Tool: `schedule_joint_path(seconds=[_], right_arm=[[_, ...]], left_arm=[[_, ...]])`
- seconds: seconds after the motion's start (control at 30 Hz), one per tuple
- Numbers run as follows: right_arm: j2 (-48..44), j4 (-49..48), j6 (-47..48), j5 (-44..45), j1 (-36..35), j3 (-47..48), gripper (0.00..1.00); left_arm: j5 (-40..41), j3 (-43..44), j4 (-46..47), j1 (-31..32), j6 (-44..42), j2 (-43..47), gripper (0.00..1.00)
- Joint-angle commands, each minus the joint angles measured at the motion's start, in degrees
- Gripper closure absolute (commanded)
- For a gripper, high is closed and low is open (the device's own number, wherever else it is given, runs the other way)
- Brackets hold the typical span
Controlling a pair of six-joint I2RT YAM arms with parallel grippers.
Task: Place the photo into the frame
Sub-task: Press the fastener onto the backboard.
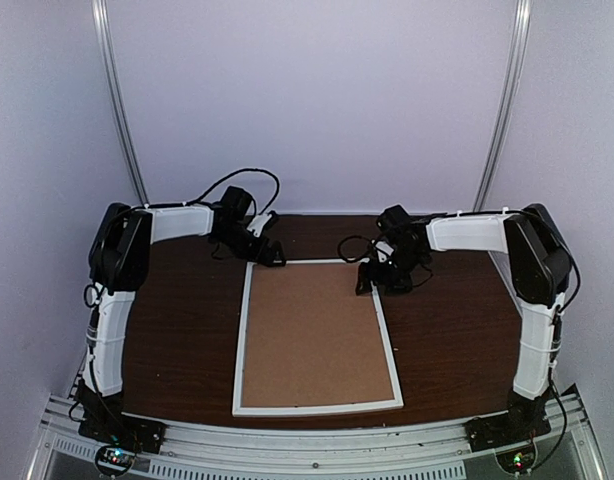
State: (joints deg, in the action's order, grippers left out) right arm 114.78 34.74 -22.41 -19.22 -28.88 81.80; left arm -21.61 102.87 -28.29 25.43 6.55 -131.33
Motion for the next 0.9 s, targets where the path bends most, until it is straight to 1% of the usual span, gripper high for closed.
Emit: schedule_joint_path(seconds=[0.0,0.17,0.43,0.6,0.87], right_arm=[[1.5,-0.2,-0.1,-0.6,0.2,1.4,0.15],[2.4,-0.2,-0.3,-0.6,0.2,1.5,0.15],[2.9,-0.6,-0.8,-0.9,0.2,1.6,0.15],[2.9,-0.5,-0.9,-0.6,0.2,1.3,0.15],[3.4,-0.6,-0.9,-0.8,0.3,1.2,0.15]], left_arm=[[-4.1,1.9,0.7,-0.3,-0.6,-2.0,0.05],[-5.3,-0.8,0.3,-0.3,-0.5,-0.9,0.08],[-6.7,-6.9,5.5,-0.3,0.7,2.4,0.09],[-6.2,-8.7,6.1,-0.2,0.6,3.6,0.09],[-4.9,-13.8,12.5,-0.3,0.9,7.0,0.09]])
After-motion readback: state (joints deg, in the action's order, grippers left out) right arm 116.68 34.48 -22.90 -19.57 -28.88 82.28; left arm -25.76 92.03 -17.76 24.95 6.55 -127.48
